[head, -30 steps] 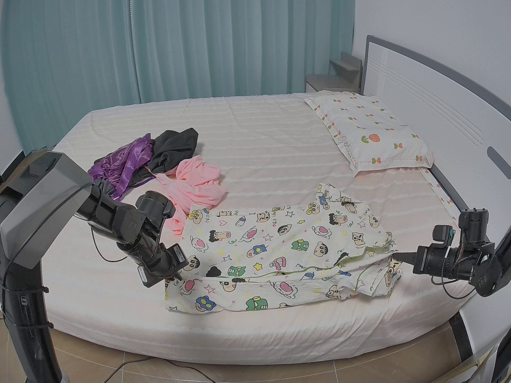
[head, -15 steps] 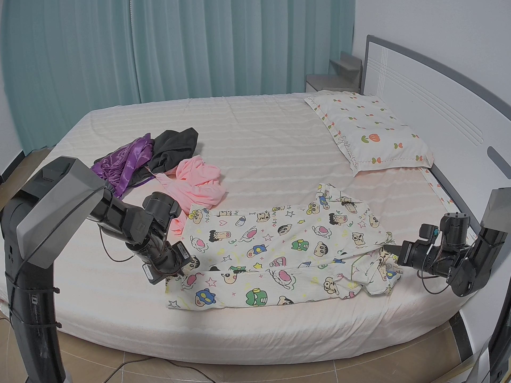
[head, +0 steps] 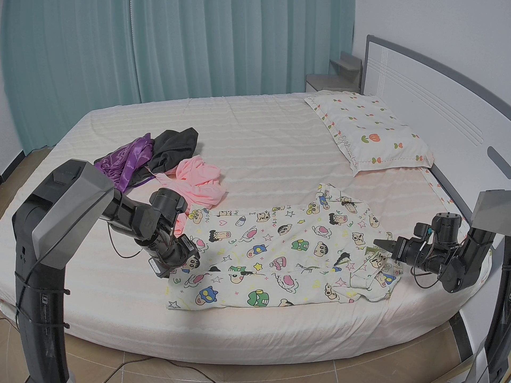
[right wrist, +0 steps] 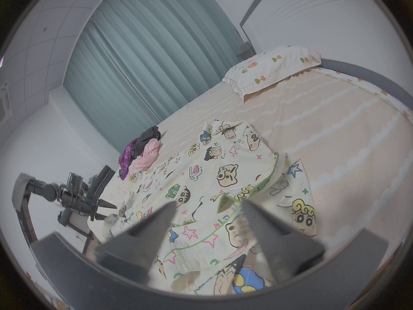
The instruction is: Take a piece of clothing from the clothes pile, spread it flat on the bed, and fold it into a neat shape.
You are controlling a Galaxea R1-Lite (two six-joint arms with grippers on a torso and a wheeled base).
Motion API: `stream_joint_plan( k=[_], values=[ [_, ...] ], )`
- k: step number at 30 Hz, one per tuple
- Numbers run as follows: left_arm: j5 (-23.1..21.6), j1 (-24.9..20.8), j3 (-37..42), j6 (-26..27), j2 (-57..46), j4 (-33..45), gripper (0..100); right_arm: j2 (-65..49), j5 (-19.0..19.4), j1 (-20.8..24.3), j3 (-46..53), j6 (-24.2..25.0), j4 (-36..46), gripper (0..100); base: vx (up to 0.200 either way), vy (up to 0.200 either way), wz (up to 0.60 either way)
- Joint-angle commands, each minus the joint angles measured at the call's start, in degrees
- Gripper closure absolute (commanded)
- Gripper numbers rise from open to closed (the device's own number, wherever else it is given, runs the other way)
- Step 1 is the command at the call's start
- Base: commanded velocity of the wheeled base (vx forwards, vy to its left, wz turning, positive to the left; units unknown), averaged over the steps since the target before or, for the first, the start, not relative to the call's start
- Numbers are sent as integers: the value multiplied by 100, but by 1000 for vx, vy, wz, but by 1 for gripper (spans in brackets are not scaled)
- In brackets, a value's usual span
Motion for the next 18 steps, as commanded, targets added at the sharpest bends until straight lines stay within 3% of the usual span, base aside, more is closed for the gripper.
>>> stream_joint_plan(
  k=[1, 6, 10, 13, 15, 18],
  values=[
    [24, 122, -207, -51, 159, 0, 0, 1, -93, -231, 88, 417, -356, 0, 0, 0, 0],
    [-248, 403, -102, -86, -175, 0, 0, -368, -295, -310, 906, 953, -936, 0, 0, 0, 0],
    [-1048, 693, 425, -218, -895, -176, 0, -720, -454, -55, 1626, 1718, -1411, 0, 0, 0, 0],
    [-1461, 790, 1032, -280, -1317, -660, 0, -737, -832, 217, 1828, 2210, -1604, 0, 0, 0, 0],
    [-1646, 816, 1902, -288, -1748, -1424, 0, -711, -1376, 534, 1916, 2491, -1683, 0, 0, 0, 0],
    [-1751, 808, 2930, -429, -2143, -2558, 0, -658, -1666, 806, 1951, 2755, -1683, 0, 0, 0, 0]
  ],
)
